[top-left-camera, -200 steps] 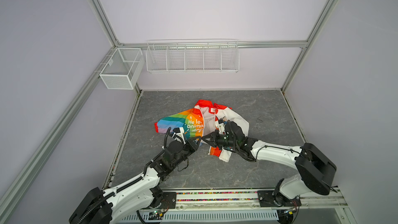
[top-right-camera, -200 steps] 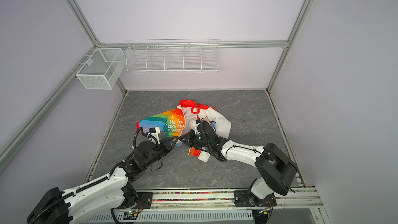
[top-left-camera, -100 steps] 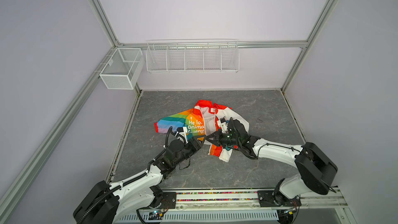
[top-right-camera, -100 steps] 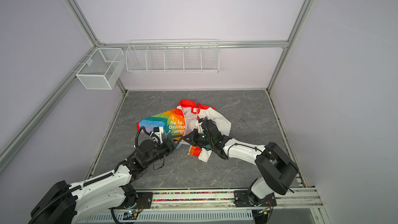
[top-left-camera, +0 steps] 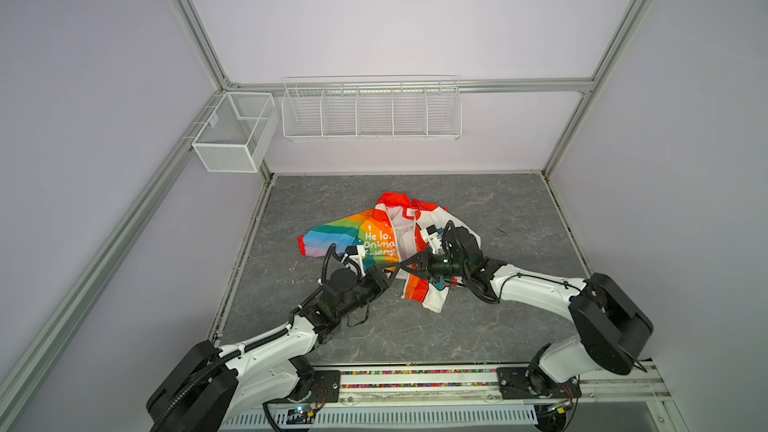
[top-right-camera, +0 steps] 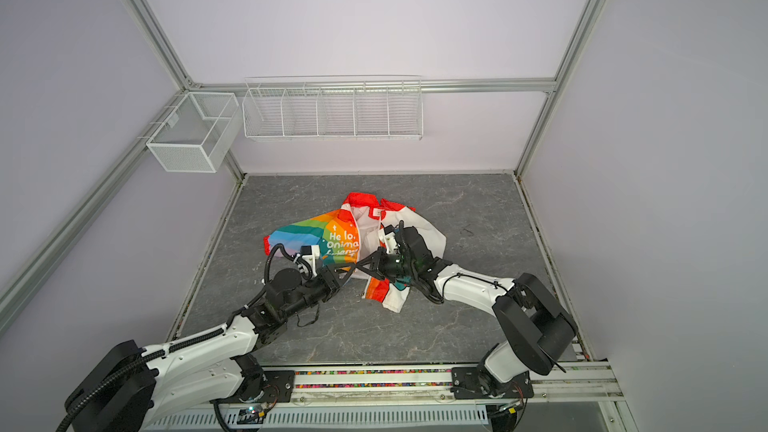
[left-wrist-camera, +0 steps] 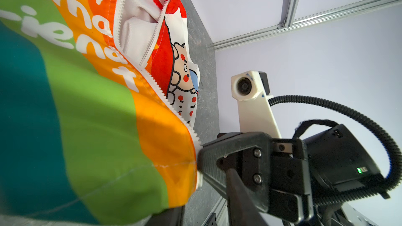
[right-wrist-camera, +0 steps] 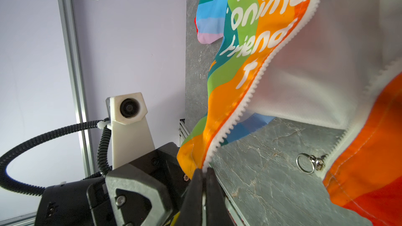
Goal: Zip up the jacket
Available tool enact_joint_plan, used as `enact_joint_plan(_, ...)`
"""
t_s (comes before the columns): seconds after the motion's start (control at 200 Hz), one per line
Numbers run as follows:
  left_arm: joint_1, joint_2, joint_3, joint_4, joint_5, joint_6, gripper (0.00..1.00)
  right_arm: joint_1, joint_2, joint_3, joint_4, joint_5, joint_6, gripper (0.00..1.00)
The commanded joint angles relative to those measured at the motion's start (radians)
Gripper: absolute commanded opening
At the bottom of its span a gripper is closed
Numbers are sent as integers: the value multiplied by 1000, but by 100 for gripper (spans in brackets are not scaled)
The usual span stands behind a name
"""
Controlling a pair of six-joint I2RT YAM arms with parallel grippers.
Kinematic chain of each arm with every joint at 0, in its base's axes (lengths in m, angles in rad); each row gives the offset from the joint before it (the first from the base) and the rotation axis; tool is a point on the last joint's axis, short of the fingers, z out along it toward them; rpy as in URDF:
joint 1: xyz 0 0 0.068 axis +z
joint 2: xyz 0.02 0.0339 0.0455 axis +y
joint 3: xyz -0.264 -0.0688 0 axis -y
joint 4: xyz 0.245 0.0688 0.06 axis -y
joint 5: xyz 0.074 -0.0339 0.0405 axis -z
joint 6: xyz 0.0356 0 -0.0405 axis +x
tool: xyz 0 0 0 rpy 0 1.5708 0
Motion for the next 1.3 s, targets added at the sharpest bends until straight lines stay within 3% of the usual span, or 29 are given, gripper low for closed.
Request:
enact_joint_plan(0.0,7,13,-14,41,15,-1,31,-15,-6,-17,-12,-42,-35,6)
enact_joint_plan(0.315,7,65,-14,103,39,-10,22,-46,-9,-22,13,-96,-45,6)
enact_joint_plan(1.025,7,107,6,130,60,-12,11,-58,-20,-23,8,-131,-70,6)
enact_joint_plan(1.295,7,105,6,136,55,-15,16,-60,-24,-32,8,-130,-71,6)
